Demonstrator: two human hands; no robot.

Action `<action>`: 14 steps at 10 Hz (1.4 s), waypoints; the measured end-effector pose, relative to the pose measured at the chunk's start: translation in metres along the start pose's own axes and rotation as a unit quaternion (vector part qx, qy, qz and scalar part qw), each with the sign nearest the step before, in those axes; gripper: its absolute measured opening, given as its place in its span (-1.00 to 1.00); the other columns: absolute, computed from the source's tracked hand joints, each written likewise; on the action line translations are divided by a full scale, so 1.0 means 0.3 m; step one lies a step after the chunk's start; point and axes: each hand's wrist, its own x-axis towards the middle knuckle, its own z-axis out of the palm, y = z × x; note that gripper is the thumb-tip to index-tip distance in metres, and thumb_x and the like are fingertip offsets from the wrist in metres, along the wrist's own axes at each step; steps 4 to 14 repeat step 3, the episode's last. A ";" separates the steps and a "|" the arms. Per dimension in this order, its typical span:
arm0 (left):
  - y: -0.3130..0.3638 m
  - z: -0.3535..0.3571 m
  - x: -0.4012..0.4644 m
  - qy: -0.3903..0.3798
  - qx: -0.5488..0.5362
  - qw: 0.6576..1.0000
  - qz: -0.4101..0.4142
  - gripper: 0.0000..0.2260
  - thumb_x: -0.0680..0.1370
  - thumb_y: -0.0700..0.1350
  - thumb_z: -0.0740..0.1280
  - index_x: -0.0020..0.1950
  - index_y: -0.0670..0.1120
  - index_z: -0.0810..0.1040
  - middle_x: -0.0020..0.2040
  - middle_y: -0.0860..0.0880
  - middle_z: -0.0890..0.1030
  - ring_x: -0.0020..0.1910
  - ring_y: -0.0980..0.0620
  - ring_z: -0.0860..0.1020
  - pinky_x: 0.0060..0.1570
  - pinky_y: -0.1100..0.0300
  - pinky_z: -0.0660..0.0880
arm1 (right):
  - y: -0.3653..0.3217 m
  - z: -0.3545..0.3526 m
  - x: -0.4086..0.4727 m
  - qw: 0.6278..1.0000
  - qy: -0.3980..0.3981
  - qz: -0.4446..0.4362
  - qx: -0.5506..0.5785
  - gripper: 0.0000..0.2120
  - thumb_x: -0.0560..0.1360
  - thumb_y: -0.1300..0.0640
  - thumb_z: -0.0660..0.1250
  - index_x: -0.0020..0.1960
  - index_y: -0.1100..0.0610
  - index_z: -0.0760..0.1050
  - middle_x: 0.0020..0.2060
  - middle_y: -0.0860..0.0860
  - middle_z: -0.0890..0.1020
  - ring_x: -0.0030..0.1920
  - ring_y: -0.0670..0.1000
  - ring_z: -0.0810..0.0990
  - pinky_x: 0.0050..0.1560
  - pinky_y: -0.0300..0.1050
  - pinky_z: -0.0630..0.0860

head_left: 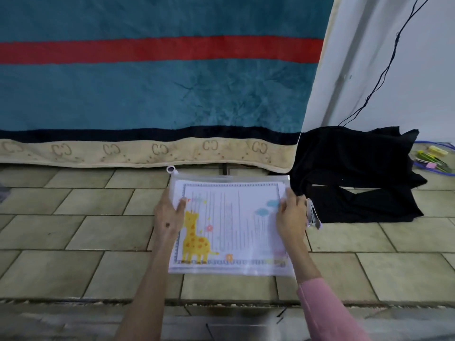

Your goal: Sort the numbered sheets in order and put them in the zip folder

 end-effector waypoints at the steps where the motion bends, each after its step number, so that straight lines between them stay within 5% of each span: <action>1: -0.108 0.085 -0.034 -0.091 0.194 0.977 0.008 -0.43 0.59 0.19 0.06 0.54 0.06 -0.02 0.52 -0.14 0.17 0.50 -0.10 0.13 0.41 -0.08 0.11 | 0.061 0.073 -0.059 0.985 -0.078 0.005 -0.154 -0.46 0.61 -0.13 -0.06 0.51 0.12 0.12 0.47 0.13 0.21 0.49 0.14 0.08 0.43 0.15 0.00; 2: -0.113 0.109 -0.067 -0.119 0.257 0.959 -0.008 -0.46 0.59 0.22 -0.07 0.53 0.14 -0.12 0.56 -0.09 -0.05 0.54 -0.05 -0.11 0.46 -0.10 -0.13 | 0.065 0.098 -0.063 0.978 -0.098 -0.018 -0.183 -0.18 0.43 -0.25 -0.40 0.53 0.18 0.03 0.51 0.14 0.12 0.53 0.11 -0.06 0.48 0.09 -0.10; 3: -0.119 0.110 -0.056 -0.116 0.238 0.964 -0.006 -0.44 0.58 0.24 -0.08 0.53 0.13 -0.14 0.56 -0.11 -0.12 0.53 -0.06 -0.17 0.46 -0.10 -0.17 | 0.056 0.097 -0.052 0.984 -0.066 -0.041 -0.160 -0.09 0.34 -0.26 -0.44 0.52 0.20 0.04 0.52 0.16 0.11 0.53 0.13 -0.06 0.51 0.05 -0.09; 14: -0.119 0.110 -0.056 -0.116 0.238 0.964 -0.006 -0.44 0.58 0.24 -0.08 0.53 0.13 -0.14 0.56 -0.11 -0.12 0.53 -0.06 -0.17 0.46 -0.10 -0.17 | 0.056 0.097 -0.052 0.984 -0.066 -0.041 -0.160 -0.09 0.34 -0.26 -0.44 0.52 0.20 0.04 0.52 0.16 0.11 0.53 0.13 -0.06 0.51 0.05 -0.09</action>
